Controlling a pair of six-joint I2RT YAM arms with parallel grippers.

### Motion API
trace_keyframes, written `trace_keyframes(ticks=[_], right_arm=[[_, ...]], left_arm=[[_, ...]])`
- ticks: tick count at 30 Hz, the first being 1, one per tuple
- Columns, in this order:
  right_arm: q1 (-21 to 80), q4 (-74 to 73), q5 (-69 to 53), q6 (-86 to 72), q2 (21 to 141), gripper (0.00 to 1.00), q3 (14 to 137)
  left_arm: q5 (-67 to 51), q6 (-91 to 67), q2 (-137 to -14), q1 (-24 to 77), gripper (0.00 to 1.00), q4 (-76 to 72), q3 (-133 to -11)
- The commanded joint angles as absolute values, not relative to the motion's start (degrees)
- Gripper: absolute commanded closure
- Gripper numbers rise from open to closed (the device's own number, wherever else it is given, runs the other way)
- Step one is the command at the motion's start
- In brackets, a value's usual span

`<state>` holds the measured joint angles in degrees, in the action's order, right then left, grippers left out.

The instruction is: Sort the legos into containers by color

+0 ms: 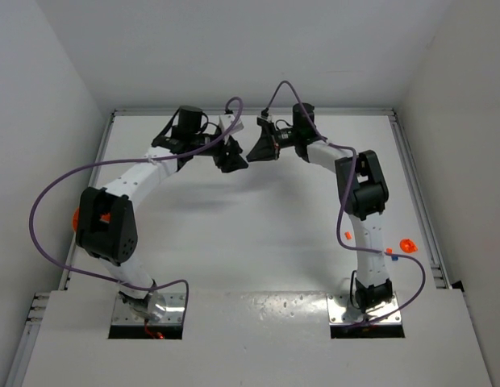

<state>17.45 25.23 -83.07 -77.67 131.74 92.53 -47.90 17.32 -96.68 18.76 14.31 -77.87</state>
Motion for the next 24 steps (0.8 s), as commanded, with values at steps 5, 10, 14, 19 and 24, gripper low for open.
trace_keyframes(ticks=[5,10,14,19,24], right_arm=[[18.54,28.56,-85.17,-77.7,127.53,1.0,93.16],[18.54,28.56,-85.78,-77.7,128.06,1.0,93.69],[18.54,29.09,-86.31,-77.7,128.06,1.0,94.21],[18.54,29.09,-86.84,-77.7,128.06,1.0,94.22],[18.54,29.62,-87.36,-77.7,128.06,1.0,94.22]], left_arm=[[-50.27,20.04,-97.29,19.78,0.39,11.51,-77.96],[-49.75,20.04,-97.29,20.3,0.46,10.46,-77.96],[-49.13,20.04,-97.82,20.83,0.51,10.46,-77.96],[-49.13,19.43,-98.35,20.83,0.59,10.46,-78.57],[-48.61,19.42,-98.96,20.83,0.69,11.07,-79.19]])
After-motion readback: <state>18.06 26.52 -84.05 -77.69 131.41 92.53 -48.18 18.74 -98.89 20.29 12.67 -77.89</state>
